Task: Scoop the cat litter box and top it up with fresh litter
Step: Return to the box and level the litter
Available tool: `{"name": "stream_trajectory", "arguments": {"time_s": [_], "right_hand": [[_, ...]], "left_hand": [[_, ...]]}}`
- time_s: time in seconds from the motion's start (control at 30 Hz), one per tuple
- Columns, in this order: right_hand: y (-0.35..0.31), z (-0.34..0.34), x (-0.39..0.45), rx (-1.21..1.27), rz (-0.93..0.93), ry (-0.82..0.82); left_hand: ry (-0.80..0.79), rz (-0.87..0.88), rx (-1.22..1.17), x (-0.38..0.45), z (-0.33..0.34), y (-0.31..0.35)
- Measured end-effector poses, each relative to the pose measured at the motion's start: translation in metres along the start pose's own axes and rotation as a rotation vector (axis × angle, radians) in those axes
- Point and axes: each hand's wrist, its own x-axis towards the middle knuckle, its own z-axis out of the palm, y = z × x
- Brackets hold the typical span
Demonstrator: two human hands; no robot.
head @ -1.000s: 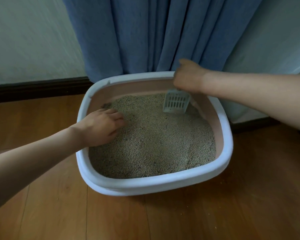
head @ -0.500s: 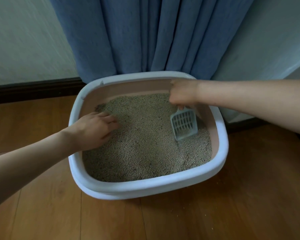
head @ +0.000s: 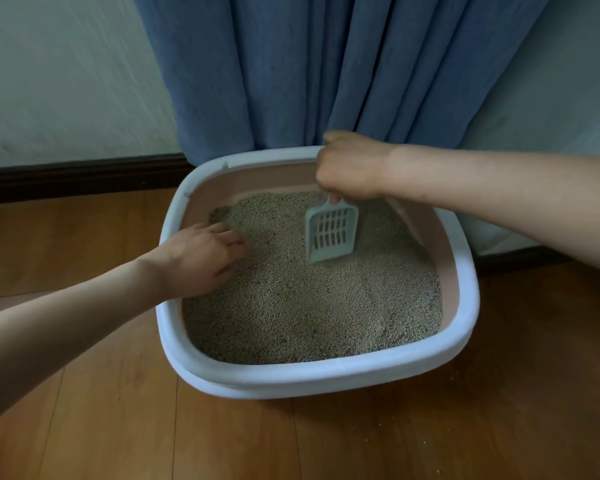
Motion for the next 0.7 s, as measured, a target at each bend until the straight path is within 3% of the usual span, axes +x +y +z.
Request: {"name": "stream_trajectory", "arguments": {"time_s": [0.1,0.37,0.43,0.6,0.7], "right_hand": [[-0.017,-0.003,0.006,0.095,-0.072,-0.063],[0.010,-0.033,0.018,-0.207,0.097,0.021],[-0.002,-0.042,0.021,-0.094,0.065,0.080],[-0.065,-0.051,0.024,0.302,-0.164,0.031],[-0.083,-0.050,0.032,0.308,-0.208,0.006]], "left_hand": [[-0.027,-0.017,0.013,0.000,-0.001,0.001],[-0.009,-0.007,0.045,-0.006,-0.004,0.002],[-0.037,-0.026,0.049,-0.007,-0.006,0.001],[-0.045,-0.060,0.054,-0.012,-0.006,-0.002],[-0.028,-0.062,0.057,-0.014,-0.006,-0.001]]}}
